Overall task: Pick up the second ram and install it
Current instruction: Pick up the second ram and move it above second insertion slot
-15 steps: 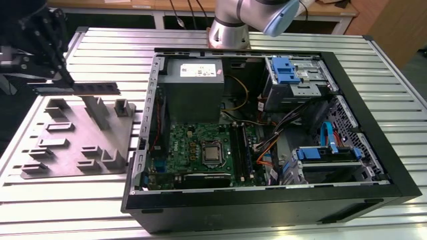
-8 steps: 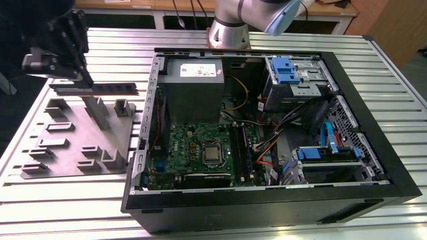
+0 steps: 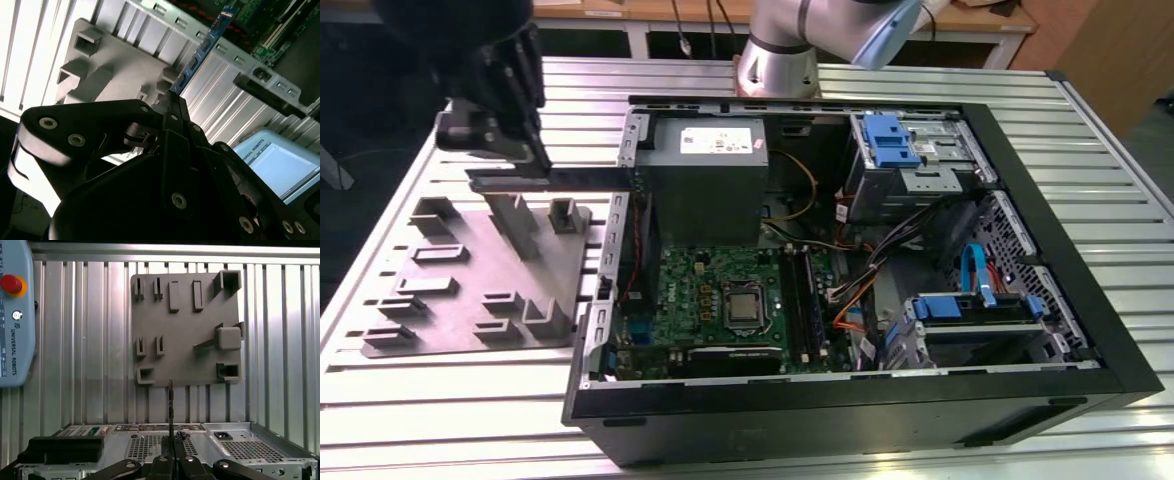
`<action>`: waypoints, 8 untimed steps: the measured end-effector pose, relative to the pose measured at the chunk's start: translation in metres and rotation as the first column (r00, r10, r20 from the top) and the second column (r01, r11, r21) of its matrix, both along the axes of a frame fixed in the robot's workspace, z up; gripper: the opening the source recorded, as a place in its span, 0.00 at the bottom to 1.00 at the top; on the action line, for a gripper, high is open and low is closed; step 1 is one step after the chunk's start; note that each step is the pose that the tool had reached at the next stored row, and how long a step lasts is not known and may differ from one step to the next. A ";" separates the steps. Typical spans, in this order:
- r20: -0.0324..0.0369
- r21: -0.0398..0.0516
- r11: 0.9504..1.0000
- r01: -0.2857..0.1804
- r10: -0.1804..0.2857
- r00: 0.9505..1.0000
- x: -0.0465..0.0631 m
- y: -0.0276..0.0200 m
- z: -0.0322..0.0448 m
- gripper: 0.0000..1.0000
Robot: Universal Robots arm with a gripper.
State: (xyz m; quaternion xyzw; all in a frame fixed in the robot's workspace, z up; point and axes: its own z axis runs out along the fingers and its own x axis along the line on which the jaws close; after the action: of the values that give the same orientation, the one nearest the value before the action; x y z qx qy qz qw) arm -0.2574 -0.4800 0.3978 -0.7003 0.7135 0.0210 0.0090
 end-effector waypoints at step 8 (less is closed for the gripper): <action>-0.001 0.000 1.000 0.000 0.000 1.000 0.035 0.0000 -0.0012 0.11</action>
State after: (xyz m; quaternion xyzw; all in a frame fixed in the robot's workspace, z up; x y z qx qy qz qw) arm -0.2228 -0.4800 0.3966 -0.7003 0.7135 0.0213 0.0088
